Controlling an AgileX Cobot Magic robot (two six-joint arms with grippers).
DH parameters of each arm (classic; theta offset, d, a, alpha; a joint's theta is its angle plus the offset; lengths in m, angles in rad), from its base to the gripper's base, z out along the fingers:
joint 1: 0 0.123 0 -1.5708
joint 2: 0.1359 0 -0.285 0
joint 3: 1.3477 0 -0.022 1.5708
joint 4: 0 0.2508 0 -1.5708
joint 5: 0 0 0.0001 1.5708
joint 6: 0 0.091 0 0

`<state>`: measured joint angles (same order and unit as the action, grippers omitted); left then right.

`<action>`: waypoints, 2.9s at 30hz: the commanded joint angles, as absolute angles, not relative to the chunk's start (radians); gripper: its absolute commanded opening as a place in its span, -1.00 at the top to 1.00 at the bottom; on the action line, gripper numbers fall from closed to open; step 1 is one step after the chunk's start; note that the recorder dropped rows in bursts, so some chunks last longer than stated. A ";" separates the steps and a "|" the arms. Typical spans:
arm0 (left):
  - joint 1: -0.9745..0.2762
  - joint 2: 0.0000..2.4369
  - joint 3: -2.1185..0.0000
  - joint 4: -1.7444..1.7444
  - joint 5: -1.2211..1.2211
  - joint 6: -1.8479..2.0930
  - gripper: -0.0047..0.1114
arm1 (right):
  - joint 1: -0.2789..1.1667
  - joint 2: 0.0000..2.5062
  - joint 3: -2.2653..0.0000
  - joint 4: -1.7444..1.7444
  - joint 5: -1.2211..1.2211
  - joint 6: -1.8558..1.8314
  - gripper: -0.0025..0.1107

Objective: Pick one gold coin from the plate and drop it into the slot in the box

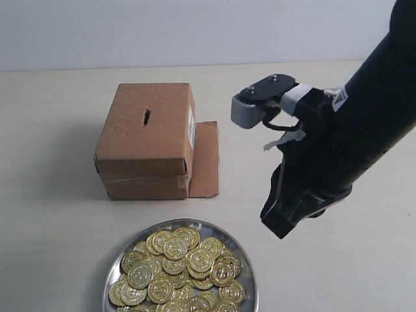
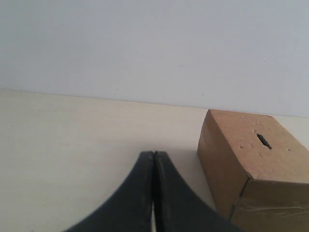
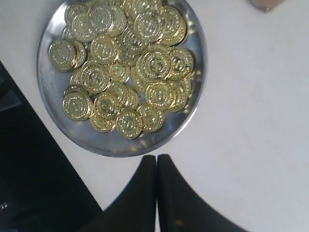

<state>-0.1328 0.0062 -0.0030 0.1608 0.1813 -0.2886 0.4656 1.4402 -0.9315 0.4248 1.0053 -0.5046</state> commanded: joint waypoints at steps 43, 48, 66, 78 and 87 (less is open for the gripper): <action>-0.139 0.000 0.000 0.170 0.170 -0.291 0.92 | 0.860 1.873 -1.115 0.069 0.773 -0.524 -0.16; -0.139 0.000 0.000 0.170 0.170 -0.291 0.92 | 0.860 1.913 -1.115 0.040 0.758 -0.501 -0.16; -0.139 0.000 0.000 0.170 0.170 -0.291 0.92 | 0.860 1.921 -1.115 -0.054 0.709 -0.434 -0.13; -0.139 0.000 0.000 0.170 0.170 -0.291 0.92 | 0.860 1.921 -1.115 -0.051 0.709 -0.421 -0.13; -0.139 0.000 0.000 0.170 0.170 -0.291 0.92 | 0.860 1.933 -1.115 -0.031 0.719 -0.411 -0.13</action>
<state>-0.1328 0.0062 -0.0030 0.1651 0.1813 -0.2886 0.8588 1.9219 -1.1072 -0.0346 0.7206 -0.4148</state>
